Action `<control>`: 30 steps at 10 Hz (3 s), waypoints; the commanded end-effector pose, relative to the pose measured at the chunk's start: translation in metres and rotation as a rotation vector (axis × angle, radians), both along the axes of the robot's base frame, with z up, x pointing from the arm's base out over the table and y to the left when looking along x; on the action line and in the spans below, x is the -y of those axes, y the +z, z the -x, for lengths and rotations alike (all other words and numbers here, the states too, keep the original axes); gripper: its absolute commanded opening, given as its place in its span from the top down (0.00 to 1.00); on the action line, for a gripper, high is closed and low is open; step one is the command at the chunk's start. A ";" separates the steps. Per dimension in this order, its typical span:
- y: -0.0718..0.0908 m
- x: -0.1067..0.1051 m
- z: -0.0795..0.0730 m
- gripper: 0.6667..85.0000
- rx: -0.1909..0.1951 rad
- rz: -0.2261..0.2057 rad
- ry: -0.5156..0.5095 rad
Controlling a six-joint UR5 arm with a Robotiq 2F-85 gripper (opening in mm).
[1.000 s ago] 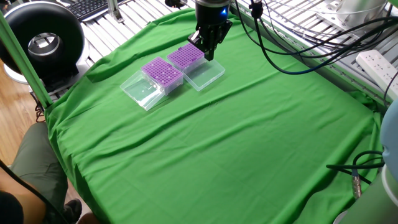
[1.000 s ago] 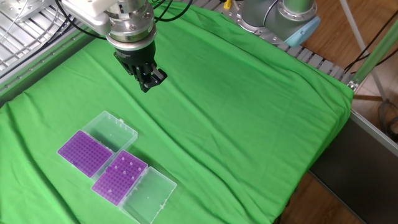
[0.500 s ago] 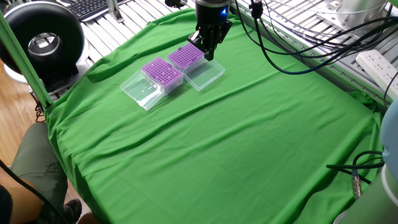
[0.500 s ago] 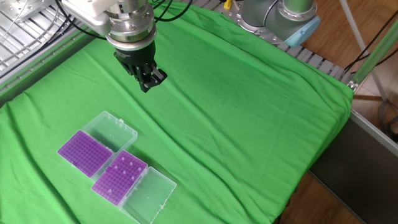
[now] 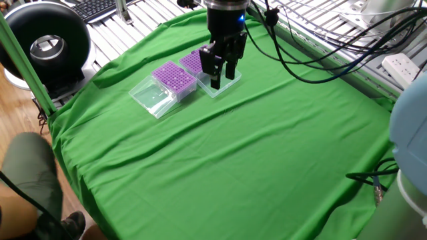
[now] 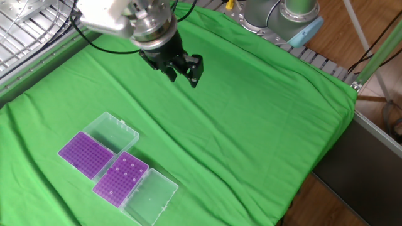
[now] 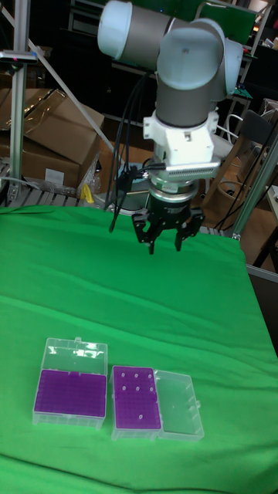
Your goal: Insert a small pipette tip into the holder for small pipette tips
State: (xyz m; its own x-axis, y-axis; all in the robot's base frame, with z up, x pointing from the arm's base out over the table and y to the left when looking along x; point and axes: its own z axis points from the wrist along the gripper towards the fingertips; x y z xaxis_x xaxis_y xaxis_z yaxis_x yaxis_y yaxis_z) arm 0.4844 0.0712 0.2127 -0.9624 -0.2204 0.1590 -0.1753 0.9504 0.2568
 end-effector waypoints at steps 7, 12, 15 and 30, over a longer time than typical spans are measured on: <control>0.042 0.062 -0.045 0.43 0.166 0.162 0.047; 0.061 0.107 -0.079 0.55 0.253 0.223 0.092; 0.060 0.106 -0.081 0.58 0.242 0.227 0.090; 0.073 0.103 -0.099 1.00 0.248 0.259 -0.189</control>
State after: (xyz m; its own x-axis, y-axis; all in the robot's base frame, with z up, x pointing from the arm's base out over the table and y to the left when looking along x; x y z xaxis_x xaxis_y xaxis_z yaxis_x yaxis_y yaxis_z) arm 0.5869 -0.0388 0.2810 -0.9916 -0.1078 -0.0718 -0.1053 0.9937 -0.0387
